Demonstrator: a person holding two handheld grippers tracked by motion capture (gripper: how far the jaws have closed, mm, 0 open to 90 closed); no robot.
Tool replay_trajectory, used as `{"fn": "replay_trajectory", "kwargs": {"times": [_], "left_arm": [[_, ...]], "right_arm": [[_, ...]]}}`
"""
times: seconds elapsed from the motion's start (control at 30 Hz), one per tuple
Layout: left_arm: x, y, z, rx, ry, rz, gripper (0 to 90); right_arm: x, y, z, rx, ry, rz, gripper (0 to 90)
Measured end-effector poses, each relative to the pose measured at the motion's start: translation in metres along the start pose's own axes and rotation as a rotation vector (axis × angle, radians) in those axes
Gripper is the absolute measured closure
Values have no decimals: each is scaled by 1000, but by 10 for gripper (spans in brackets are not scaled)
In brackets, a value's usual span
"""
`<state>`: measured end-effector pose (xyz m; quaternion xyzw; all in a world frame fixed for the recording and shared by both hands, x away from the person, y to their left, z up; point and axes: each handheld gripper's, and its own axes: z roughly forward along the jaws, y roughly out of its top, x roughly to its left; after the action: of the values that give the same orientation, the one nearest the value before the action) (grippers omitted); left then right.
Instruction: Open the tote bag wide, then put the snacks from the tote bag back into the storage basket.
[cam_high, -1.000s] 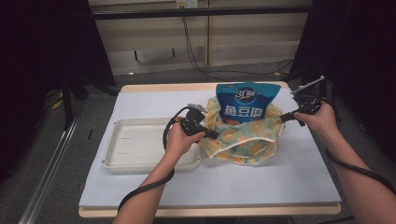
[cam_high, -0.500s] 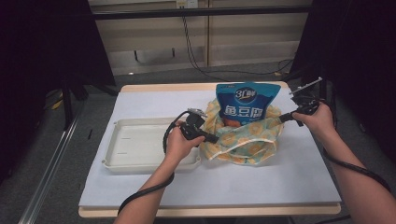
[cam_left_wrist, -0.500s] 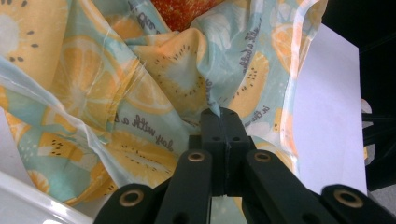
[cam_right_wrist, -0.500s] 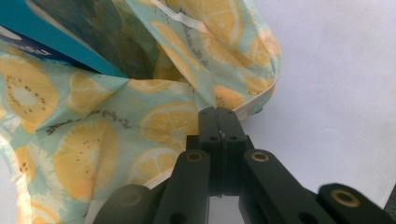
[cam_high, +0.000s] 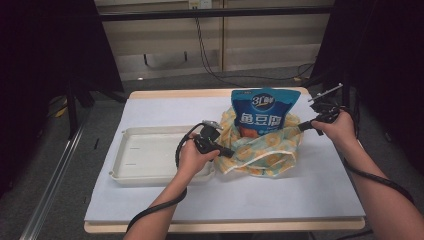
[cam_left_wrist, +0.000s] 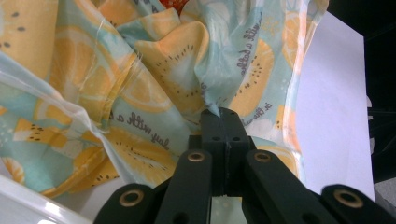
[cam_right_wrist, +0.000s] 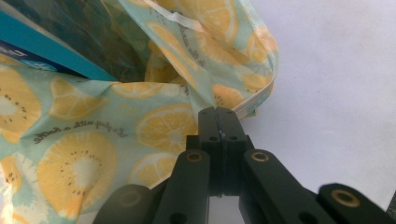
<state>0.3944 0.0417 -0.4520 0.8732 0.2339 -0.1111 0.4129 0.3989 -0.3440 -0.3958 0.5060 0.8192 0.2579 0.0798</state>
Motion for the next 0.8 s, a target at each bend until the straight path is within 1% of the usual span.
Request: {"fn": "replay_trajectory", "kwargs": {"times": [0.03, 0.07, 0.1, 0.13, 0.17, 0.2, 0.23, 0.27, 0.3, 0.33, 0.37, 0.4, 0.43, 0.47, 0.5, 0.53, 0.57, 0.6, 0.67, 0.7, 0.73, 0.77, 0.8], "left_arm": [[0, 0, 0, 10, 9, 6, 900], [0, -1, 0, 2, -3, 5, 900], [-1, -2, 0, 12, 4, 5, 900], [-1, -2, 0, 15, 4, 4, 900], [-2, -2, 0, 26, 25, 8, 900], [-2, -4, 2, 1, -8, -2, 900], [-2, -5, 2, 3, -5, 4, 900], [-3, -4, 1, 27, 20, 10, 900], [-3, -5, 2, 26, 0, 13, 900], [-3, -5, 2, 30, 2, 12, 900], [-4, -6, 2, 38, 21, 18, 900], [-5, -6, 3, 40, 24, 16, 900], [-5, -8, 5, 17, -8, 9, 900], [-5, -8, 5, 33, -3, 17, 900], [-6, -8, 5, 49, 6, 22, 900], [-6, -8, 6, 39, -1, 18, 900], [-6, -9, 6, 46, -1, 19, 900], [-6, -9, 6, 57, 3, 25, 900], [-7, -9, 7, 30, -4, 20, 900], [-7, -8, 6, 37, -8, 22, 900], [-7, -7, 4, 46, 4, 30, 898], [-8, -7, 4, 34, -2, 18, 888], [-9, -5, 1, 55, 32, 30, 872]], "right_arm": [[0, 0, 0, 2, -2, 5, 900], [0, 0, 1, 4, -3, 6, 900], [-1, -1, 2, -1, -2, 3, 900], [-1, -1, 3, -4, -2, 2, 900], [-1, -1, 3, 1, -3, 10, 900], [-1, -1, 3, 5, 0, 13, 900], [-1, -1, 3, 5, -2, 13, 900], [-1, 0, 3, 5, -11, 10, 900], [-2, 0, 4, -2, -2, -2, 900], [-1, 0, 4, 0, -6, 0, 900], [-1, 0, 5, -3, -9, 1, 900], [-2, 0, 5, 4, -4, -7, 900], [-1, 0, 6, 0, -3, -4, 897], [0, 0, 6, 5, -9, 4, 892], [0, 0, 6, 2, -5, -1, 880], [-1, 0, 7, 2, -9, -2, 868], [0, 0, 7, 1, -10, -1, 865], [0, 0, 7, 4, -15, 5, 854], [0, 0, 7, 8, -8, 1, 800], [1, 0, 5, 14, -17, 4, 787], [2, 0, 5, 17, -17, -6, 760], [3, 0, 4, 16, -21, 0, 714], [5, 0, 3, 11, -22, 4, 674]]}}
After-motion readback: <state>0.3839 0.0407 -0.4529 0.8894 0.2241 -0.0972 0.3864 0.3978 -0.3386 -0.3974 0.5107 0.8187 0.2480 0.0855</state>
